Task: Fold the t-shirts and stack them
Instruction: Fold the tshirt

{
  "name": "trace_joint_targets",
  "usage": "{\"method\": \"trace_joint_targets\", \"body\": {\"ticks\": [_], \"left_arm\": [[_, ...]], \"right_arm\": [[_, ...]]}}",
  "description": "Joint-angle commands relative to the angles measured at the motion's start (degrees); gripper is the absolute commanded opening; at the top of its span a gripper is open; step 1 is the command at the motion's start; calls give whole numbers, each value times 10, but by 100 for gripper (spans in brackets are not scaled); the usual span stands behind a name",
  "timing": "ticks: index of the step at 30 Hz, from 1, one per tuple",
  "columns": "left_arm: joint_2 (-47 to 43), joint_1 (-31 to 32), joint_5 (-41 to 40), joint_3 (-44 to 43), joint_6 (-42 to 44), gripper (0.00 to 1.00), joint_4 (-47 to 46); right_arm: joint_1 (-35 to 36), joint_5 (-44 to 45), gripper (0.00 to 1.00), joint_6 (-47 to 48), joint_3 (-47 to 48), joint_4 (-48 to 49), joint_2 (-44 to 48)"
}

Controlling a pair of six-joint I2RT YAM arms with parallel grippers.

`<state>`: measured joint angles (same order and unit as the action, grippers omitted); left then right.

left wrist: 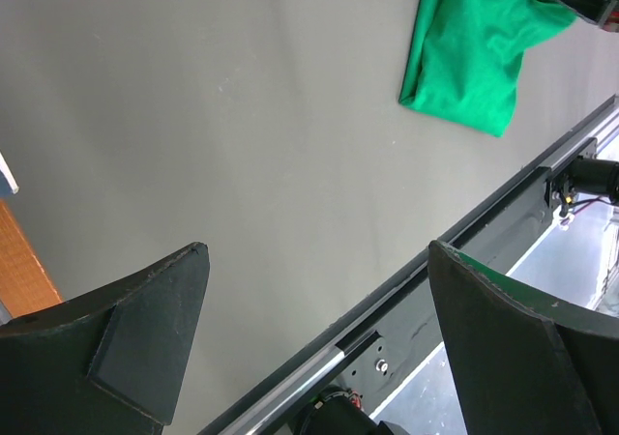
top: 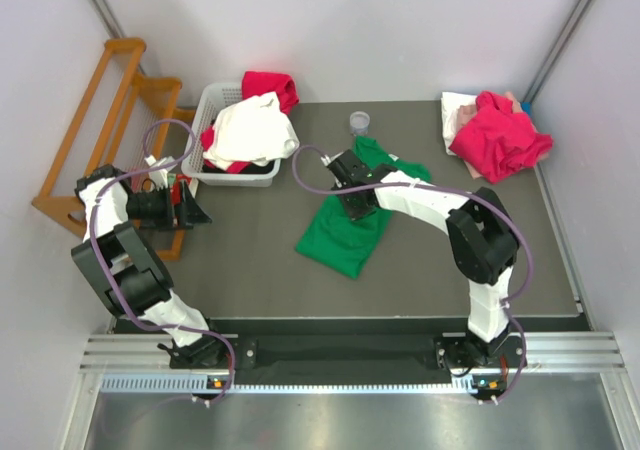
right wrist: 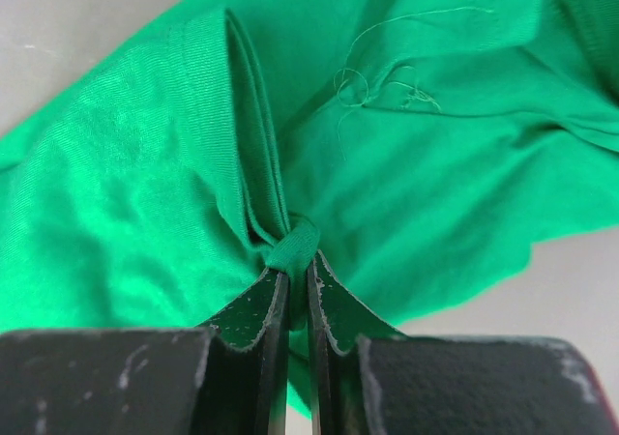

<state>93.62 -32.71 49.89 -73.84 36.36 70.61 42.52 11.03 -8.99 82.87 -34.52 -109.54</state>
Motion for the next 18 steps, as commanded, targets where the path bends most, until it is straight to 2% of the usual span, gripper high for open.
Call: {"method": "trace_joint_targets", "body": {"ticks": [1,12,13,14,16,17,18], "left_arm": [[-8,-20,17,-24,27,99,15],[-2,-21,17,-17,32,99,15],[-3,-20,17,-17,32,99,15],[-3,-20,18,-17,34,99,17],[-4,-20,20,-19,39,99,24],[-4,-20,19,-21,41,99,26],[-5,-22,18,-24,42,99,29]], "right_arm": [[-24,-16,1,2,19,35,-22],[-59,-27,2,0,22,42,-42],[-59,-26,7,0,23,42,-45],[-59,-25,23,-1,24,41,-48],[-59,-25,41,-2,27,38,-57],[-59,-23,54,-5,26,38,-56],[-59,-16,62,-6,26,38,-55]]}}
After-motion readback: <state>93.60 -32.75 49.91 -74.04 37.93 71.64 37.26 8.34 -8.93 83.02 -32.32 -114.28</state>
